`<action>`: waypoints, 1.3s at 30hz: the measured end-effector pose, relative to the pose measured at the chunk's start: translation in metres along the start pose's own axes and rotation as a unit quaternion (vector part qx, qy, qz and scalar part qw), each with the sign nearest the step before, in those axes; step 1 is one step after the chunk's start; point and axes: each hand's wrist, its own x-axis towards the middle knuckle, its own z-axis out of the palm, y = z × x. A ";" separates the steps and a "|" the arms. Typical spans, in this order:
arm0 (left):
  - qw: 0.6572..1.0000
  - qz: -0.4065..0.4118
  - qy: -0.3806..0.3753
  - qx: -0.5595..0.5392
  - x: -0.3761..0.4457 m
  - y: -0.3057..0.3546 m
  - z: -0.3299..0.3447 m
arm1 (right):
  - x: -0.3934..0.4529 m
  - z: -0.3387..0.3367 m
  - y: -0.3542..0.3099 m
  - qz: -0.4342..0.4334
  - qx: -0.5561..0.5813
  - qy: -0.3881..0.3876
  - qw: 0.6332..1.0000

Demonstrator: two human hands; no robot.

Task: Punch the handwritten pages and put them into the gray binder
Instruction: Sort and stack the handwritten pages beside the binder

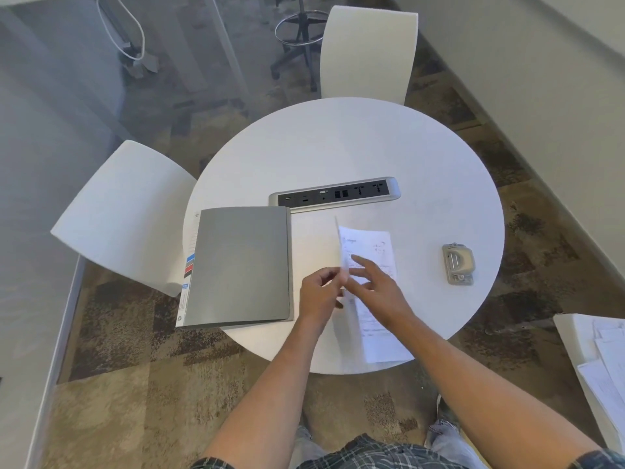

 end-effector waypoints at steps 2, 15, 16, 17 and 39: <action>0.998 0.005 -0.035 -0.047 -0.003 0.015 0.007 | 0.003 0.000 -0.009 -0.011 0.106 0.007 0.994; 0.978 -0.088 -0.157 -0.108 0.022 0.025 -0.025 | 0.009 -0.079 -0.017 -0.067 0.386 -0.046 0.919; 0.967 -0.077 -0.204 -0.131 0.022 0.024 -0.027 | 0.009 -0.081 -0.017 -0.071 0.383 -0.051 0.919; 0.961 -0.065 -0.221 -0.156 0.021 0.021 -0.027 | 0.009 -0.083 -0.017 -0.072 0.377 -0.048 0.922; 0.993 0.002 -0.071 -0.094 0.008 0.038 -0.024 | 0.006 -0.076 0.008 -0.031 0.348 0.070 0.934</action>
